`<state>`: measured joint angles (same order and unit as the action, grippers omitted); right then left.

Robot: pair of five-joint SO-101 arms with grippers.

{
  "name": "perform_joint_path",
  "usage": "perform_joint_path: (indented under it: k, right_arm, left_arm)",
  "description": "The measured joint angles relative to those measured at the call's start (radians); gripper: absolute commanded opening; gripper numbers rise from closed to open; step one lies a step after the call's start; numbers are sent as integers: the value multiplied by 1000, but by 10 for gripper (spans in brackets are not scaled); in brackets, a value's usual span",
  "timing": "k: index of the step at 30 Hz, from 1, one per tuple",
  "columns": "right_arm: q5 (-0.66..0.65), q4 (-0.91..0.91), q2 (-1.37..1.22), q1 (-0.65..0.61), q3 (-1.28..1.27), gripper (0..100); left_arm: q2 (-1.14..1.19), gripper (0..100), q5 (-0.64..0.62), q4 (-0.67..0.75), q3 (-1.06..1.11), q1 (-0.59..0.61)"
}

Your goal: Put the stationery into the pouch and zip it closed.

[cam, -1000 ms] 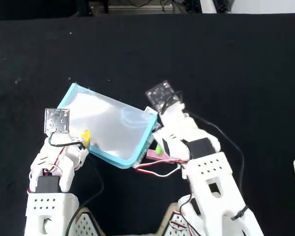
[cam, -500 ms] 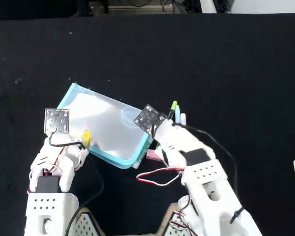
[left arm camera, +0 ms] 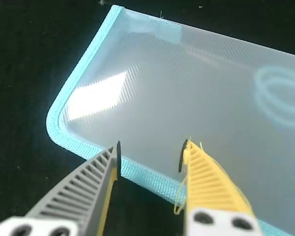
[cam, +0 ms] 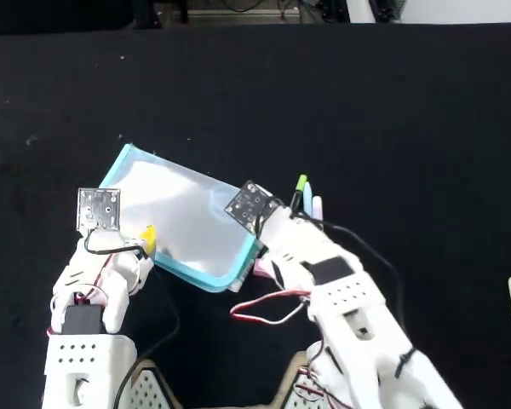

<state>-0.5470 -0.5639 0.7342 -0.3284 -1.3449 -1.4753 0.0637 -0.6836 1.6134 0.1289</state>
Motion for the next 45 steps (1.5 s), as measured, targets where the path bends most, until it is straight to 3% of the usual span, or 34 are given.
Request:
perform_joint_path:
  k: [12, 14, 16, 21, 33, 45]
  right_arm:
    - [5, 167, -275, 2, 81, 233]
    - [8, 170, -278, 2, 83, 159]
    - [9, 173, -279, 3, 94, 9]
    - [18, 172, -282, 5, 133, 14]
    - [198, -155, -74, 103, 230, 11]
    - [209, -301, 178, 106, 230, 19]
  left_arm:
    - [0, 216, 0, 0, 0, 0]
    - [0, 216, 0, 0, 0, 0]
    - [0, 216, 0, 0, 0, 0]
    - [0, 216, 0, 0, 0, 0]
    - [0, 216, 0, 0, 0, 0]
    - [0, 216, 0, 0, 0, 0]
